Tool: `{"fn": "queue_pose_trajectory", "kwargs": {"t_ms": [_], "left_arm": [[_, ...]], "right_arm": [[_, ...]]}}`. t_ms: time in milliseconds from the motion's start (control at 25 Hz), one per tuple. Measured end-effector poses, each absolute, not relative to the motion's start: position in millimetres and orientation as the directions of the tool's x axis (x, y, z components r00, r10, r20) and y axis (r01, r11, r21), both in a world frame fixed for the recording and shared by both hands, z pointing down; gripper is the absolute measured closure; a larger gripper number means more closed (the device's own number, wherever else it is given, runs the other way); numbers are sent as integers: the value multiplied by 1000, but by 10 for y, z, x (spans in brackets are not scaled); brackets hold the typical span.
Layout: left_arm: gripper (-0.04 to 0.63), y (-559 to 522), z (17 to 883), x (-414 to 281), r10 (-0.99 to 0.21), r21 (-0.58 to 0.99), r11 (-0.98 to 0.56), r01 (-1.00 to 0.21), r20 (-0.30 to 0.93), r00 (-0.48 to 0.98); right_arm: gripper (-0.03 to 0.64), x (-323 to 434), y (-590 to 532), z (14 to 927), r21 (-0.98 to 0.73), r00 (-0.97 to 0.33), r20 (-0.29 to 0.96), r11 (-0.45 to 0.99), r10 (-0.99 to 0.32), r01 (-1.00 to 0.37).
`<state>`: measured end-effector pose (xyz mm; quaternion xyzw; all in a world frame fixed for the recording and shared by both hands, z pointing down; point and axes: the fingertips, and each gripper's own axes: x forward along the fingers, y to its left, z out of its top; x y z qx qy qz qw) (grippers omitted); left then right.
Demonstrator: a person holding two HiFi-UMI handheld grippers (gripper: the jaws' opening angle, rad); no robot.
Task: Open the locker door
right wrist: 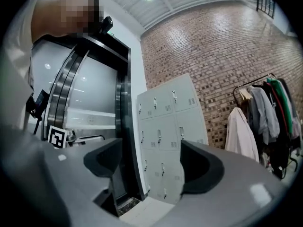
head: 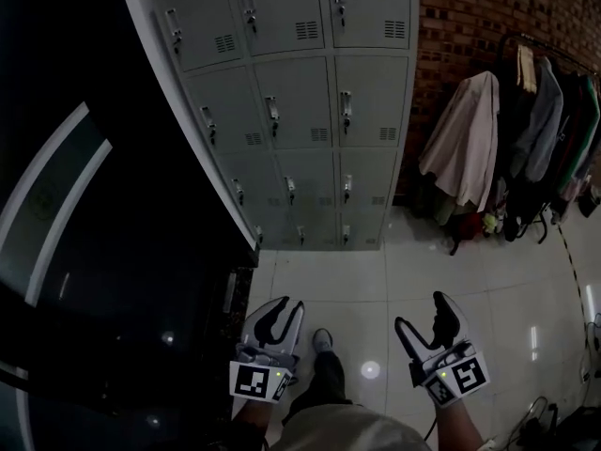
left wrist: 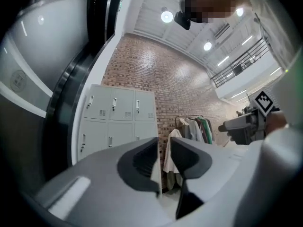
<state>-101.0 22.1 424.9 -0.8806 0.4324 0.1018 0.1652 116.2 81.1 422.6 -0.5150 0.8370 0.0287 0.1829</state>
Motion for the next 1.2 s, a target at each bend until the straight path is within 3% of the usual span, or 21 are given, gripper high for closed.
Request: {"fn": "queue_pose_trajectory", "kwargs": {"t_ms": [160,200,240,480,520,600,640,720,760,1000,1080,1200], "left_arm": [[331,-913,4331,-951,-683,-211,-622,-754,-324,655],[306,-1243,4339,-952,-677,-206,-635,-744,-317,665],[224,-1570,4343,-958,-673,-195,-647,-737,-307,673],[213,-3163,4354,-988,-727,-136,-625,-769,-259,636],[240,-3357,4364,-1013,-731,-142,-614,-776,-268,627],[466,-3627,4423,-1085,-731,-143,-602,-785,-297,615],[517,-3737,4475,-1103,-732,-135,-600,-788,-304,610],[532,-3948,4603,-1077,-740,-123,-598,-792,-294,604],[572,-4044,4664,-1039,-741,-119,-601,-791,-288,606],[582,-4264,4780,-824,-720,-114,-631,-768,-285,633],[552,-4269,4764,-864,-727,-123,-621,-774,-280,627],[554,-4370,4807,-979,-758,-127,-589,-798,-256,600]], "right_arm": [[244,1083,-377,4353,-139,-397,-332,460,-856,-877],[244,1053,-723,4359,-138,-398,-329,461,-856,-877],[244,1028,-1068,4352,-133,-402,-323,462,-857,-877],[244,1058,-2771,4306,-127,-413,-244,451,-877,-883],[249,1058,-2968,4344,-131,-406,-242,444,-881,-886],[316,1049,-3250,4483,-145,-379,-238,419,-894,-896],[337,1053,-3360,4558,-153,-366,-233,405,-901,-901],[345,1088,-3558,4700,-156,-346,-214,382,-914,-911],[354,1106,-3665,4759,-157,-340,-207,374,-917,-914],[344,1197,-4617,5042,-139,-374,-162,397,-913,-907],[288,1205,-5047,5145,-124,-397,-127,412,-909,-903],[281,1212,-5740,5356,-129,-420,-57,424,-906,-897]]}}
